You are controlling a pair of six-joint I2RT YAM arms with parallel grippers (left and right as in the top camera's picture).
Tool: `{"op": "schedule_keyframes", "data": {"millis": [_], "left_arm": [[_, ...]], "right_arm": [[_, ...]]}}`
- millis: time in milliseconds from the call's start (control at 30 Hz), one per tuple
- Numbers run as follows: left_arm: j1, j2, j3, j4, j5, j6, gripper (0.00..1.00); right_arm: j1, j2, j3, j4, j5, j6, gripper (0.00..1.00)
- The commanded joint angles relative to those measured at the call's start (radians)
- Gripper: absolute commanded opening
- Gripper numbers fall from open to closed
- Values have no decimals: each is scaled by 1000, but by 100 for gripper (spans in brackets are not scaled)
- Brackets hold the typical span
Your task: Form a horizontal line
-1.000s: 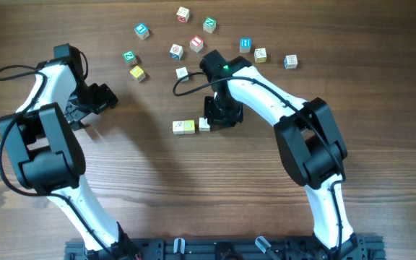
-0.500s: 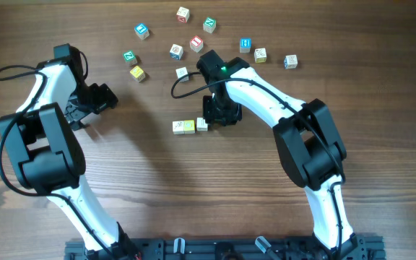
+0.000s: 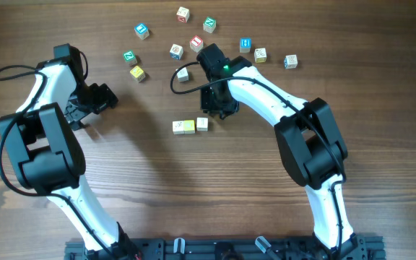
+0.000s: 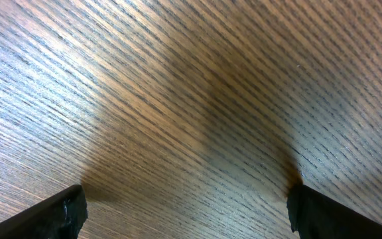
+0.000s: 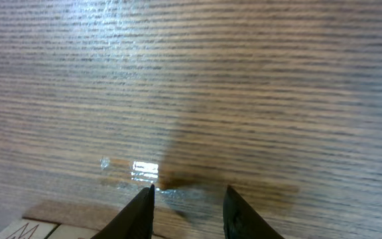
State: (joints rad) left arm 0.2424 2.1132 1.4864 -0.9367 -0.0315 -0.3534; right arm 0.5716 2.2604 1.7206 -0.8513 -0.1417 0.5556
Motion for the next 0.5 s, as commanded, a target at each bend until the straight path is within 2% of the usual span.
{"op": "schedule_keyframes", "data": {"millis": [0,467], "left_arm": [[1,17,12,3,-1,1,100],[1,17,12,3,-1,1,100]], "right_arm": [[-1,8,-14,-5,-80,-6,35],[2,8,-14,-44,-114,-2,35]]}}
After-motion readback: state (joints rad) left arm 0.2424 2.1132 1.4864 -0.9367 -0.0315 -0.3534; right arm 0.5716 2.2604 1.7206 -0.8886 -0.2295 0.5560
